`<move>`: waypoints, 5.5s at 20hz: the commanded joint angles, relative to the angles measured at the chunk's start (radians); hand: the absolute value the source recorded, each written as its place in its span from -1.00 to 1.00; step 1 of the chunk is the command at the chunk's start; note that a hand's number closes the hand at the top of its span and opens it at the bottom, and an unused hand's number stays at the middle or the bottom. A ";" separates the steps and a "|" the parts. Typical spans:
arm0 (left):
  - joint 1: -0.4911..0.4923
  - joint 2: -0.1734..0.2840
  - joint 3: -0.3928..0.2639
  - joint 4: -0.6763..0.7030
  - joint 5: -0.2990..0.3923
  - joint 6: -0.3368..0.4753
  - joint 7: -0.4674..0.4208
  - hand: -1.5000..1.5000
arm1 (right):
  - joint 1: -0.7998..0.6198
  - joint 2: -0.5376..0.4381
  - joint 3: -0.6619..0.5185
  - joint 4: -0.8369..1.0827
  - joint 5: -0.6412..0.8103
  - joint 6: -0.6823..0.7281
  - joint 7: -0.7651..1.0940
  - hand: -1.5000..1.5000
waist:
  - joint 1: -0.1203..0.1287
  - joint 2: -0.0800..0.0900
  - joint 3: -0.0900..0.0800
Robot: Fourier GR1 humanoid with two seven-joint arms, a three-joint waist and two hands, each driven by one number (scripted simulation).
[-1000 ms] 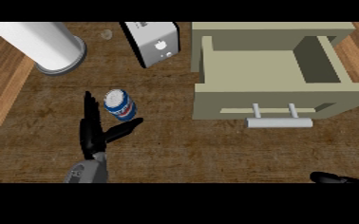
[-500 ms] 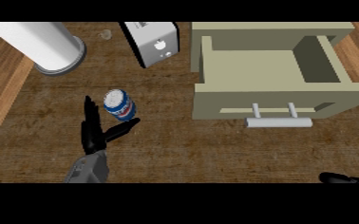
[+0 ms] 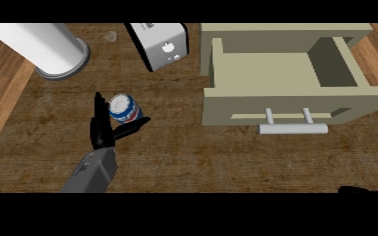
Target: Pick up the can, place it into the drawer and close the drawer
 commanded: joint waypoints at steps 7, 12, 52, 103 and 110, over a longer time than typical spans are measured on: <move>-0.117 0.029 0.015 0.169 0.004 -0.171 -0.043 1.00 | -0.038 0.028 0.050 -0.001 0.058 -0.020 0.013 -1.00 | -0.004 0.003 -0.001; -0.162 0.050 0.018 0.174 0.005 -0.234 -0.049 1.00 | -0.006 0.036 0.043 0.005 0.073 -0.006 -0.028 -1.00 | -0.003 0.002 0.000; -0.545 -0.056 -0.267 -0.444 -0.074 -0.094 0.699 1.00 | -0.047 0.008 0.000 -0.074 0.090 -0.034 0.068 -1.00 | 0.004 -0.004 0.001; -1.191 -0.057 -0.509 0.192 0.291 0.286 0.659 -1.00 | -0.261 -0.167 0.090 0.046 0.303 0.033 -0.044 -1.00 | -0.088 0.035 0.003; -1.180 -0.057 -0.500 0.180 0.349 0.274 0.631 -1.00 | -0.340 -0.219 0.235 0.139 0.563 0.020 -0.068 -1.00 | -0.056 0.029 0.002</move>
